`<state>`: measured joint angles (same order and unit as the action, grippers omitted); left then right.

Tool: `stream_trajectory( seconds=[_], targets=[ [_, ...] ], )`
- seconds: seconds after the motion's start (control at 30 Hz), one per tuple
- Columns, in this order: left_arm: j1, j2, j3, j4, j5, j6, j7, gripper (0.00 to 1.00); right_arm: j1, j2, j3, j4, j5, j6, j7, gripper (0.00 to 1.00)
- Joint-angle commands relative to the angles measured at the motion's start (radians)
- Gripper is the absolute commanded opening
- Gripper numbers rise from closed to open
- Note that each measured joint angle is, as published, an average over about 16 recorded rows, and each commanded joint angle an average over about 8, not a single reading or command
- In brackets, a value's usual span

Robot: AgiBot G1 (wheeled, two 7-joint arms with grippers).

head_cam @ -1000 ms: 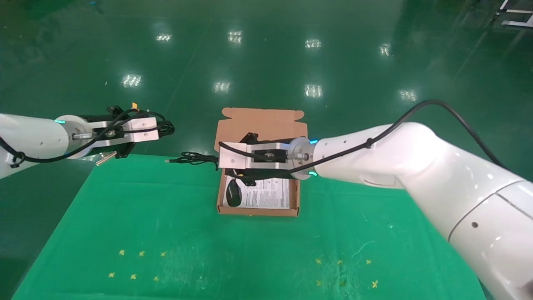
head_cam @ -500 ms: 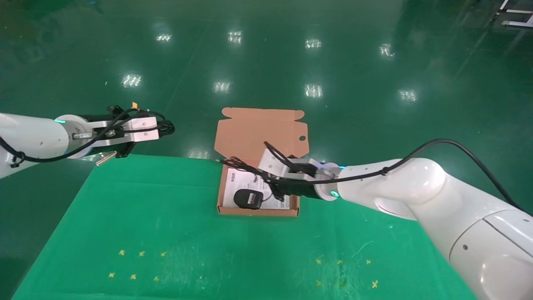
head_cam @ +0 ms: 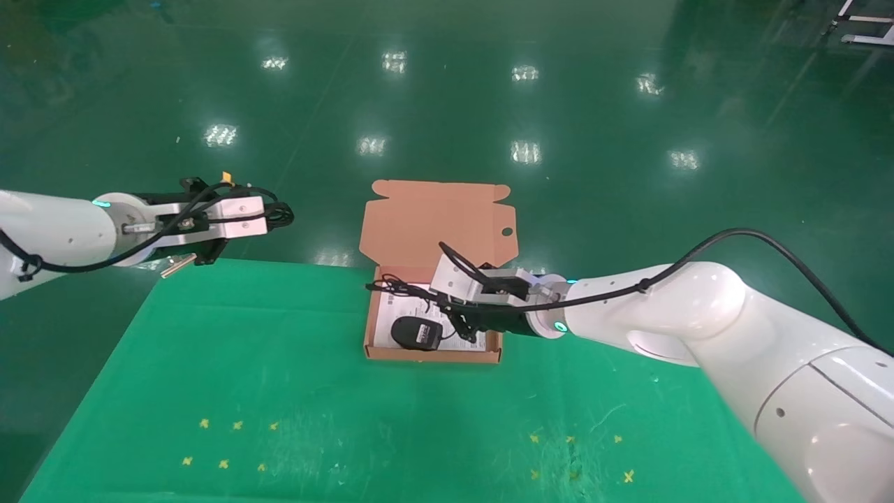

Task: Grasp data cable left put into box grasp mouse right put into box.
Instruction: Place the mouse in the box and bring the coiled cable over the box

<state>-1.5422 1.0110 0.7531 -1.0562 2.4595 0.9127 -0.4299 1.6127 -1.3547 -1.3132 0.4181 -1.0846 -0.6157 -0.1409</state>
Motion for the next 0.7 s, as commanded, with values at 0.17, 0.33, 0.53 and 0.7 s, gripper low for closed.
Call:
stream_trajectory(
  seconds=[0.17,0.33,0.53,0.7],
  targets=[
    [0.012,0.016,0.002,-0.001,-0.022,-0.004,0.003,0.00,0.000,0.017,-0.007,0.026,0.000,0.005,0.005,1.00],
    [0.046,0.061,0.015,0.011,-0.062,-0.029,0.028,0.00,0.017,0.057,-0.013,0.062,-0.011,0.009,0.010,1.00],
    [0.102,0.153,0.041,0.064,-0.103,-0.130,0.096,0.00,0.064,0.187,-0.025,0.165,-0.040,0.007,0.040,1.00],
    [0.136,0.248,0.057,0.171,-0.166,-0.249,0.181,0.00,0.104,0.346,-0.055,0.335,-0.089,0.017,0.123,1.00]
  ],
)
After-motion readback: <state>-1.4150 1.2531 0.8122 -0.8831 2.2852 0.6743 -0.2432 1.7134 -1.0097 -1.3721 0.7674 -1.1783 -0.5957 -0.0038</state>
